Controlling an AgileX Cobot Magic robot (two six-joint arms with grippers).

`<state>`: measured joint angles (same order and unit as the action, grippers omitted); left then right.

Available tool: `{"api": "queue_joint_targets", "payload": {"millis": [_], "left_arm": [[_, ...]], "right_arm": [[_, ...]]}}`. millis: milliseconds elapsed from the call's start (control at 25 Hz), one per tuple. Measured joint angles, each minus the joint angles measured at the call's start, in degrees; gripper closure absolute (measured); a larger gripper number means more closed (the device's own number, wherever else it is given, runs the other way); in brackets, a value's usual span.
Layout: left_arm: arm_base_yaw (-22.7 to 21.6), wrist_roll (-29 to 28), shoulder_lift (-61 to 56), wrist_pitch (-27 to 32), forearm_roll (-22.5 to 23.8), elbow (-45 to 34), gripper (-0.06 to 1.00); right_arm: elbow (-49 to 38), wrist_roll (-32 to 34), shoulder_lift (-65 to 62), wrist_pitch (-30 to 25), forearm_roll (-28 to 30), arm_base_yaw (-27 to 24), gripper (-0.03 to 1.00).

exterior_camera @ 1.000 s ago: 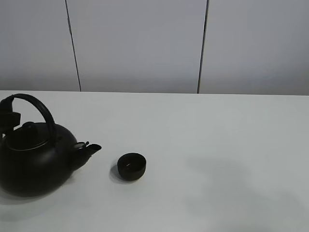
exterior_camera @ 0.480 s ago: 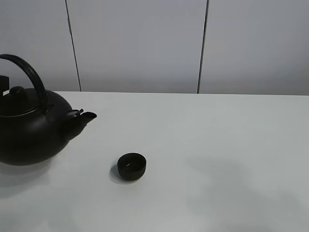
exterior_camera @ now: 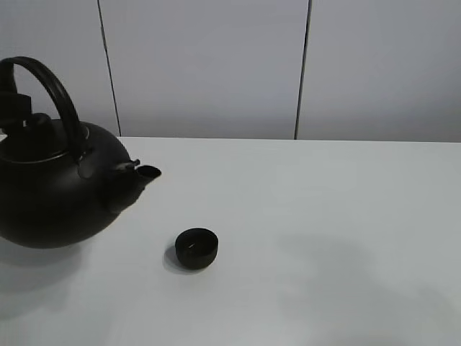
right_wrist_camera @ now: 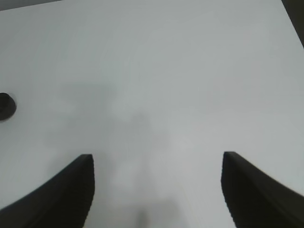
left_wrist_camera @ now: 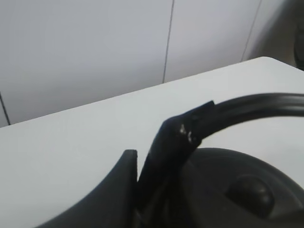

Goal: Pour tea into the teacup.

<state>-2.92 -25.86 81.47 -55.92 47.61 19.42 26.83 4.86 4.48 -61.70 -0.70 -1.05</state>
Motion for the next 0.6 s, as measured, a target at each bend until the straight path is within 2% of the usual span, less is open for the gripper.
{"api": "queue_joint_targets", "payload": {"millis": [240,440,600], "left_arm": [[9.21,0.0,-0.23,7.79,-1.94,3.7,0.79],[14.61,0.27,-0.23,15.01,-8.01,8.36,0.79],[17.04,2.94,-0.23,19.07,-13.68,10.39,0.79]], "right_arm": [[0.0,0.0,0.0,-0.02,0.0,0.0,0.45],[0.0,0.0,0.0,-0.02,0.0,0.0,0.45],[0.0,0.0,0.0,-0.02,0.0,0.0,0.45]]}}
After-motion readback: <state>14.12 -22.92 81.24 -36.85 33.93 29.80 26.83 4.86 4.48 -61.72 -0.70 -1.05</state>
